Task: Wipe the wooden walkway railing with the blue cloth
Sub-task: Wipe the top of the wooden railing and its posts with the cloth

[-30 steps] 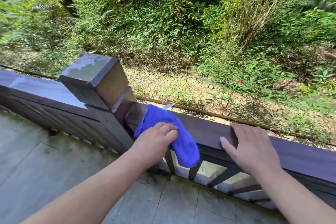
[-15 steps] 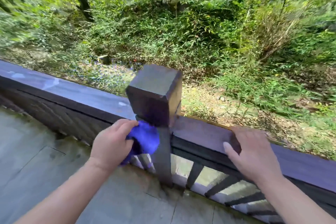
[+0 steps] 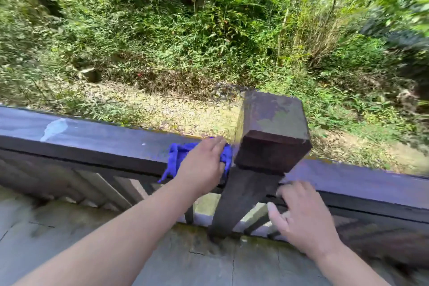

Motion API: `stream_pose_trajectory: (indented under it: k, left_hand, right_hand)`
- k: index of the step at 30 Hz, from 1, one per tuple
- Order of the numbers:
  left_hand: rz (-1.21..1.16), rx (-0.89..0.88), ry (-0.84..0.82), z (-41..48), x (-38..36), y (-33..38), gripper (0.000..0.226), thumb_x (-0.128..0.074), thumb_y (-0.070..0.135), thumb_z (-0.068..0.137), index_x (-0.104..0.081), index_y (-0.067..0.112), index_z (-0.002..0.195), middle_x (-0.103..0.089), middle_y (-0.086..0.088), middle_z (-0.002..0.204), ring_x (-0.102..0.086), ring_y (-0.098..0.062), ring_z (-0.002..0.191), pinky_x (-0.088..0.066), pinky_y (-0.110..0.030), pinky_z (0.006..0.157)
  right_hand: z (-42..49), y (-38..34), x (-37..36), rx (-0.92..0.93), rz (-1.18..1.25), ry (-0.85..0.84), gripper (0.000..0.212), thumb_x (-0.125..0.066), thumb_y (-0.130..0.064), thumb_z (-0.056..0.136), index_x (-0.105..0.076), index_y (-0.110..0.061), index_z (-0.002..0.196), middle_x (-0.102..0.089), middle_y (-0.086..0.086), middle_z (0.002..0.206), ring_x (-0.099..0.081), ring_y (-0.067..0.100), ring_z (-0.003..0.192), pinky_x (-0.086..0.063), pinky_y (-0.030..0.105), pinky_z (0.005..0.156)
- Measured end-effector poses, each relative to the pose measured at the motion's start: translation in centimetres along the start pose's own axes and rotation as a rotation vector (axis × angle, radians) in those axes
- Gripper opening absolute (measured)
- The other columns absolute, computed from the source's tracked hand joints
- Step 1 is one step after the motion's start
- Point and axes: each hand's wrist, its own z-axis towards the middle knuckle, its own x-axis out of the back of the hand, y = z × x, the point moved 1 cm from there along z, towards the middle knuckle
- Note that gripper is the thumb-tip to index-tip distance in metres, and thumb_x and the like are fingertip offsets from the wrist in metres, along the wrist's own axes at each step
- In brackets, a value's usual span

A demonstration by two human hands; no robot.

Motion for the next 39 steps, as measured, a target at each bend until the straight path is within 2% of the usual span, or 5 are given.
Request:
stream_pose_trajectory:
  k: [6,14,25,32,39]
  left_hand:
    - [0.195,-0.218,-0.049,0.8,0.4,-2.1,0.063,-0.041,0.029,0.095,-0.035,0.005,0.153,-0.037,-0.015,0.158,-0.035,-0.030,0.144,-0.019,-0.039,0.121]
    - [0.193,-0.090,-0.119,0.5,2.3,-7.3,0.069,-0.026,0.043,0.090,-0.039,0.012,0.151,-0.043,-0.007,0.156,-0.040,-0.024,0.142,-0.026,-0.044,0.119]
    - [0.189,0.117,-0.117,-3.3,6.8,-15.0,0.066,-0.023,0.039,0.090,-0.034,0.024,0.154,-0.035,0.007,0.160,-0.027,-0.009,0.147,-0.013,-0.033,0.124]
    - [0.185,0.191,-0.085,-4.3,7.7,-17.6,0.063,-0.030,0.034,0.091,-0.035,0.023,0.153,-0.036,0.004,0.159,-0.027,-0.013,0.147,-0.011,-0.035,0.124]
    - [0.142,-0.038,-0.067,-2.1,3.9,-12.4,0.062,-0.038,0.040,0.091,-0.041,0.020,0.149,-0.044,-0.003,0.156,-0.037,-0.024,0.143,-0.018,-0.048,0.122]
  right_hand:
    - [1.2,-9.5,-3.2,0.336,0.147,-0.194,0.036,-0.068,-0.046,0.081,-0.065,-0.016,0.101,-0.061,0.005,0.104,-0.059,0.029,0.099,-0.054,0.041,0.088]
    - [6.9,-14.9,-5.5,0.135,0.160,-0.181,0.061,-0.063,-0.042,0.078,-0.055,-0.012,0.131,-0.054,0.012,0.141,-0.040,0.036,0.145,-0.027,0.044,0.124]
    - [13.4,-15.5,-8.5,-0.013,0.121,-0.370,0.110,-0.035,-0.075,0.085,0.016,-0.012,0.159,0.025,0.014,0.167,0.037,0.031,0.148,0.016,0.053,0.124]
    - [14.5,-15.4,-10.6,-0.086,-0.014,-0.474,0.120,-0.019,-0.090,0.076,0.021,-0.013,0.158,0.020,0.017,0.168,0.032,0.038,0.150,0.016,0.062,0.120]
    - [15.8,-17.0,-11.7,-0.116,-0.099,-0.430,0.126,-0.023,-0.093,0.064,-0.018,-0.014,0.163,-0.021,0.009,0.169,-0.006,0.034,0.157,0.002,0.064,0.123]
